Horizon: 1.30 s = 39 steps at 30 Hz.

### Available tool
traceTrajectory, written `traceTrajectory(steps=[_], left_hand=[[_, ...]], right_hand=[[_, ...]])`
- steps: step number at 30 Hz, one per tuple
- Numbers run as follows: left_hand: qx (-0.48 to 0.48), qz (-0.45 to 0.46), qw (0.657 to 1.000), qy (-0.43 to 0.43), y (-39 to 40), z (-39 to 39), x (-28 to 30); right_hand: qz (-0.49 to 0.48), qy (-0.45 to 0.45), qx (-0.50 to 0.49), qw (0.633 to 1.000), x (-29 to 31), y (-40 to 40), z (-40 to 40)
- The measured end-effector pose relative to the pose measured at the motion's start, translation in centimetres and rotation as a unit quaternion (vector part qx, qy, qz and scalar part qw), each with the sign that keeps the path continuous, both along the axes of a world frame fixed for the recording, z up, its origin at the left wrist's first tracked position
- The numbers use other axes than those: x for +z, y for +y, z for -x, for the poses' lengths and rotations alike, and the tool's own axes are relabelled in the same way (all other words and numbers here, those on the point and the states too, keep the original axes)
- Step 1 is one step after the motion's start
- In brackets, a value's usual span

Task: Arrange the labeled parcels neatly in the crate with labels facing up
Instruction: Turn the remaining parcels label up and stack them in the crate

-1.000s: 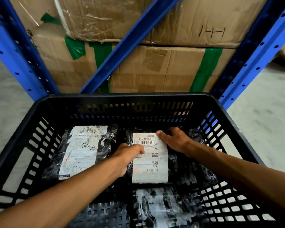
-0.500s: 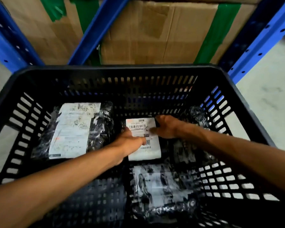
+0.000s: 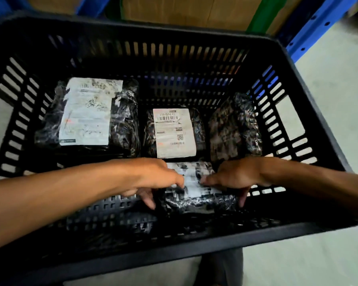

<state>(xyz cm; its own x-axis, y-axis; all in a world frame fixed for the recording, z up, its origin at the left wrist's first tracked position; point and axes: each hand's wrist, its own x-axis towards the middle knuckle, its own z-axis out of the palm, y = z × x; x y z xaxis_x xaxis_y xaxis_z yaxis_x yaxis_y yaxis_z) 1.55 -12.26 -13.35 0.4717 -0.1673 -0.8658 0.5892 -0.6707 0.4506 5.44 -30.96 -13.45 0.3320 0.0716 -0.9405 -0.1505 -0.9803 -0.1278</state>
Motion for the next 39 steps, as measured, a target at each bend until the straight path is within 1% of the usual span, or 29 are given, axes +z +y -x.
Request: traceTrajectory(steps=[1,2,3,5,8,9,10,12,14,16,19,20,22,25,27,29,30,32,34,36,39], left_hand=[[0.003,-0.007,1.0,-0.026,0.4,-0.3,0.3],[0.008,-0.014,0.998,-0.053,0.9,-0.7,0.8],[0.02,-0.015,0.997,-0.076,1.4,-1.1,1.3],[0.05,-0.013,0.993,-0.109,2.0,-2.0,2.0],[0.088,-0.02,0.984,-0.152,1.7,-2.6,2.4],[0.103,-0.018,0.981,-0.161,1.5,-2.4,2.4],[0.117,-0.015,0.978,-0.172,1.3,-2.3,2.4],[0.153,0.007,0.971,-0.183,1.1,-1.9,2.3],[0.199,0.034,0.96,-0.195,1.3,-1.8,2.1],[0.224,0.048,0.95,-0.214,1.5,-1.7,2.7],[0.237,0.071,0.937,-0.245,1.7,-2.1,2.8],[0.242,0.078,0.933,-0.253,1.6,-2.3,2.9],[0.252,0.083,0.925,-0.272,1.5,-3.0,2.8],[0.266,0.035,0.917,-0.297,1.4,-4.3,2.0],[0.271,0.005,0.916,-0.297,1.2,-5.4,1.1],[0.267,-0.026,0.922,-0.278,0.9,-6.6,0.2],[0.258,-0.035,0.929,-0.263,0.6,-7.1,0.0],[0.232,-0.046,0.941,-0.241,0.2,-7.9,-0.5],[0.201,-0.056,0.949,-0.235,0.0,-8.2,-1.2],[0.171,-0.067,0.956,-0.228,-0.2,-8.1,-1.8],[0.135,-0.096,0.953,-0.255,0.0,-8.0,-2.6]], right_hand=[[-0.03,-0.015,-0.017,0.999,1.0,0.1,-0.3],[-0.055,-0.035,-0.01,0.998,2.3,0.0,-0.9],[-0.069,-0.061,0.02,0.995,3.6,-0.2,-1.7],[-0.066,-0.135,0.098,0.984,5.4,-0.5,-2.8],[-0.064,-0.267,0.151,0.95,4.3,-0.4,-2.8],[-0.08,-0.284,0.152,0.943,3.4,-0.4,-2.6],[-0.104,-0.284,0.137,0.943,2.9,-0.6,-2.6],[-0.153,-0.257,0.062,0.952,2.8,-1.2,-2.9],[-0.205,-0.244,-0.016,0.948,3.6,-2.0,-3.5],[-0.269,-0.246,-0.087,0.927,4.5,-2.5,-4.1],[-0.367,-0.232,-0.215,0.875,5.4,-2.5,-4.9],[-0.385,-0.237,-0.24,0.859,5.5,-2.4,-5.2],[-0.395,-0.256,-0.252,0.845,5.1,-1.8,-5.6],[-0.37,-0.267,-0.25,0.854,3.8,-0.3,-6.8],[-0.355,-0.27,-0.246,0.861,2.8,0.6,-8.0],[-0.324,-0.287,-0.222,0.874,1.7,1.7,-9.1],[-0.289,-0.299,-0.193,0.889,1.1,2.3,-9.6],[-0.188,-0.307,-0.119,0.925,0.4,3.6,-10.2],[-0.112,-0.284,-0.072,0.95,-0.4,4.4,-10.5],[-0.106,-0.259,-0.081,0.957,-1.0,4.6,-10.5],[-0.146,-0.27,-0.124,0.944,-2.0,4.0,-10.3]])
